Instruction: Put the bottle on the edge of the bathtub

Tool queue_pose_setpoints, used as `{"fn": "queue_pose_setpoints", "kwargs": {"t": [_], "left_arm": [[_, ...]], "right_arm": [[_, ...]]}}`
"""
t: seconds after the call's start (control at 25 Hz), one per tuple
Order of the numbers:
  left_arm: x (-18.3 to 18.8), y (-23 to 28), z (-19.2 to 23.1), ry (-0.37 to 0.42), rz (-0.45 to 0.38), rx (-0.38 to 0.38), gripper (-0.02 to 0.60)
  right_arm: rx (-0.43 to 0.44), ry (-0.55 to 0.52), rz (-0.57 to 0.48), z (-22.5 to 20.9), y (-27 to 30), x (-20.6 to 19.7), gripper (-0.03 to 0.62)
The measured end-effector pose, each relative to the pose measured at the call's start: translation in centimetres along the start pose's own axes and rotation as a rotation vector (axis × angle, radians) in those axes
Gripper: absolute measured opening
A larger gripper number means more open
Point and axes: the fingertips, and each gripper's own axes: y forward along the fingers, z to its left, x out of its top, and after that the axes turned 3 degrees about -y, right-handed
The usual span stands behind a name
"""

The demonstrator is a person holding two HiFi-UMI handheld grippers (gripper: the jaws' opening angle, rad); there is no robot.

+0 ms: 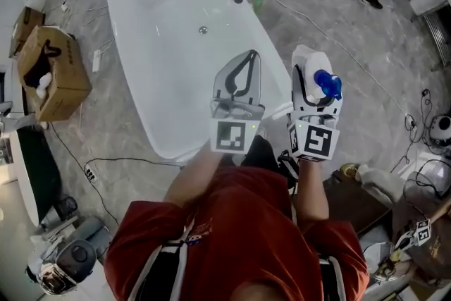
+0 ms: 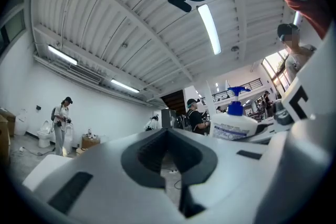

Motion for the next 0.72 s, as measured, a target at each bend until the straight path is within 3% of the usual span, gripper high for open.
{"fn": "queue_pose_setpoints", "kwargs": {"t": [0.4, 0.72], "left_arm": [[-3.3, 0.7, 1.7, 0.0, 0.042, 0.052, 0.017], [-7.8, 0.7, 2.7, 0.004, 0.082, 0.105, 0.017]], "right_arm": [[0.064, 0.007, 0.105, 0.3, 3.3, -6.5, 0.265], [0.098, 0.02, 0.185, 0.7, 5.7, -14.2, 0.265]]}}
